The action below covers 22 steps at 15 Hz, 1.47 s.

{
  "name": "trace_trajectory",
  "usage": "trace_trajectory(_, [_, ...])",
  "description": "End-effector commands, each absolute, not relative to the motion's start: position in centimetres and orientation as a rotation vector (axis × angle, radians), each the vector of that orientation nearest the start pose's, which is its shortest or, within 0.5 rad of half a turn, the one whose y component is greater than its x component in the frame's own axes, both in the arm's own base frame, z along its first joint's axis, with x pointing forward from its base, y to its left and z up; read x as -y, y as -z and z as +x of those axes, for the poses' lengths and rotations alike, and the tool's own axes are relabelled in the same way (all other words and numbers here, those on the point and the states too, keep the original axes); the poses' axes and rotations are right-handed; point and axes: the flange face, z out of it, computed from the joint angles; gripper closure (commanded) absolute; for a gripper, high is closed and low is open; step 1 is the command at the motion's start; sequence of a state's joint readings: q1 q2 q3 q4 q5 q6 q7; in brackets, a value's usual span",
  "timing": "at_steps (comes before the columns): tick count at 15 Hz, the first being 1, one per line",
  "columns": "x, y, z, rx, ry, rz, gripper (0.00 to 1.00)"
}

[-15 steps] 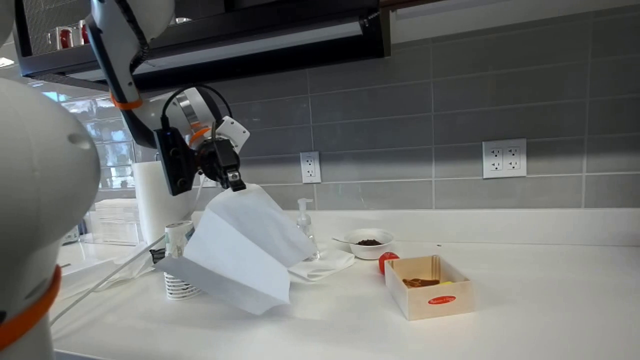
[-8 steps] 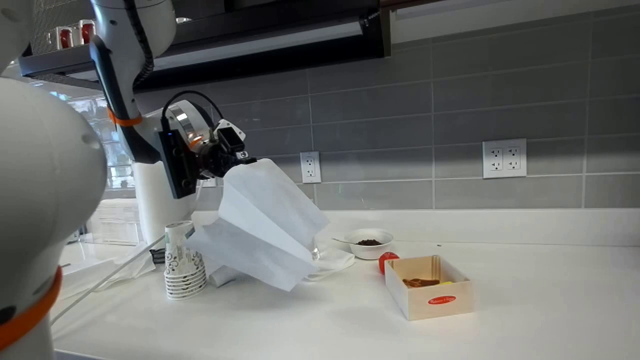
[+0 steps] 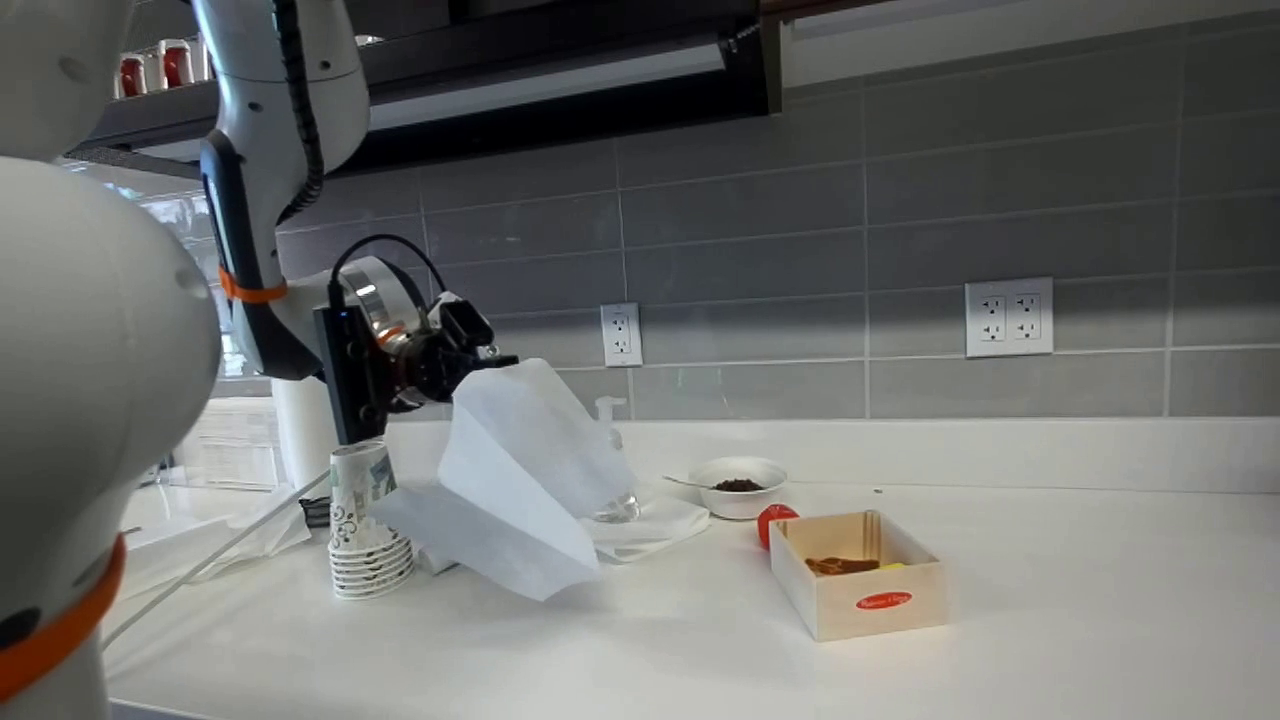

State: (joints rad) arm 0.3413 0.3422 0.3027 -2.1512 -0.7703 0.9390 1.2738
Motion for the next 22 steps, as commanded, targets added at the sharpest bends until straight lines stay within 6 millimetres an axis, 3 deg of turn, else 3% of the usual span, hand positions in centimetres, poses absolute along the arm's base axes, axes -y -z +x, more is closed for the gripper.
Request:
trace_trajectory(1, [-17.1, -25.2, 38.2, 0.242, 0.235, 1.460, 1.00])
trace_trajectory(6, [-17.6, -23.7, 38.3, 0.195, 0.244, 1.444, 1.00])
trace_trajectory(14, [-17.9, -25.0, 40.2, 0.088, 0.175, 1.436, 1.00])
trace_trajectory(22, [-16.7, -25.7, 40.8, -0.043, 0.279, 1.404, 1.00])
